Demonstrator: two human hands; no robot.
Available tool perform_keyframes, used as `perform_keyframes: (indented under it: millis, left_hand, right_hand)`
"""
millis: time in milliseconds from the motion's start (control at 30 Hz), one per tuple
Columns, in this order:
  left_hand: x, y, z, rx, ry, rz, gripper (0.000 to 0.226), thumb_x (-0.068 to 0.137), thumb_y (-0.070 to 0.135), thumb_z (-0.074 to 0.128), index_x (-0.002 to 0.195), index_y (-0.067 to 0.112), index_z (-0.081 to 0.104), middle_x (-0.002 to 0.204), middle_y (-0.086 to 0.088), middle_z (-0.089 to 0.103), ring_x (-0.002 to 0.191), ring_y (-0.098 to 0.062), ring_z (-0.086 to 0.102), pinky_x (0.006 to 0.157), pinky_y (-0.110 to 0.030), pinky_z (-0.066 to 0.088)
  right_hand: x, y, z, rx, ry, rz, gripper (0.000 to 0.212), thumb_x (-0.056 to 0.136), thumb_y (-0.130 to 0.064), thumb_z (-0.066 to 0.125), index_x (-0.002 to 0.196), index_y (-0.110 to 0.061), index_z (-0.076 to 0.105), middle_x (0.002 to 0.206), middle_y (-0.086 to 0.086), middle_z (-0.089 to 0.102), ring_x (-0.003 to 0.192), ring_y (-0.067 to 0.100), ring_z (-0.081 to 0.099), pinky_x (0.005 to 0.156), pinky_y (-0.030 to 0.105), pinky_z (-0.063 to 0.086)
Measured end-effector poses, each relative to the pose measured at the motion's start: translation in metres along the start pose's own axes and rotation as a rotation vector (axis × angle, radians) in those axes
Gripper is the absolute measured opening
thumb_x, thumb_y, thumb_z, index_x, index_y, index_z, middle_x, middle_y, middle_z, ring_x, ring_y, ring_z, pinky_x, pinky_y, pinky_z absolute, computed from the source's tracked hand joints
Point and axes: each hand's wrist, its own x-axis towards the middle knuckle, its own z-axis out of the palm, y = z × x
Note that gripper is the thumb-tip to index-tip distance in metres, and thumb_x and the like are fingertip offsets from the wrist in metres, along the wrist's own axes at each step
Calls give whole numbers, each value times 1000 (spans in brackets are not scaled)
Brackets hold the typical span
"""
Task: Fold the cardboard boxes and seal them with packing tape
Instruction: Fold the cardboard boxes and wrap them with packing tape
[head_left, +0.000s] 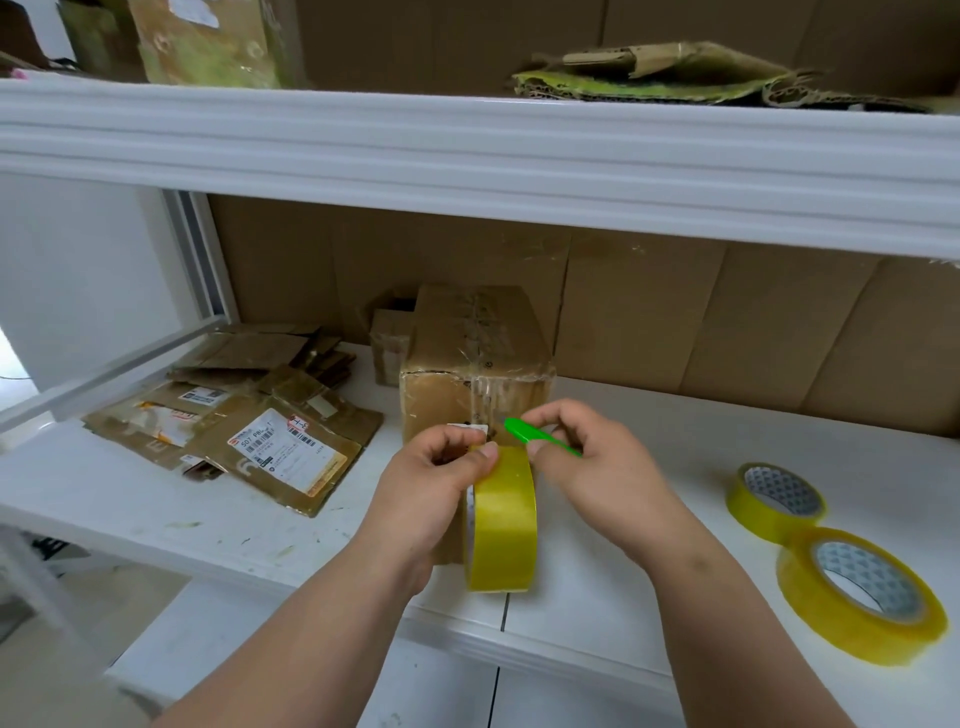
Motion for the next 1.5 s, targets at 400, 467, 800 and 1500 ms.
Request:
perform_keyframes:
  millis: [400, 467, 800, 1500]
  left_hand:
    - [2, -2, 2, 48, 21, 26, 7, 85, 22, 75, 92, 22, 73, 96, -2, 72, 85, -16, 64, 75, -30, 47]
    - [2, -3, 3, 58, 37, 30, 5, 85, 22, 75, 90, 22, 73, 95, -1, 72, 84, -16, 64, 75, -30, 48]
    - [2, -1, 10, 72, 67, 46, 12, 89, 29, 73, 80, 21, 72, 83, -6, 71, 74, -17, 61, 68, -33, 47]
    - [0, 0, -11, 324, 89, 147, 18, 91, 25, 69, 74, 21, 70, 85, 19, 70, 76, 9, 61, 67, -21, 39]
  right_hand:
    - [25, -27, 4, -366, 70, 9, 6, 89, -37, 64, 85, -38, 59, 79, -15, 58, 73, 3, 53, 53, 20, 34]
    - [25, -28, 1, -378, 69, 10, 9, 89, -37, 65, 82, -38, 58, 78, -15, 57, 72, 2, 53, 54, 19, 35]
    - [27, -31, 11, -515, 66, -9, 18, 88, -35, 63, 103, -27, 69, 101, -1, 68, 96, 24, 61, 74, 27, 45]
    - [-5, 119, 15, -771, 32, 439, 49, 98, -41, 43, 147, -37, 40, 156, -6, 32, 139, 20, 35, 110, 41, 28]
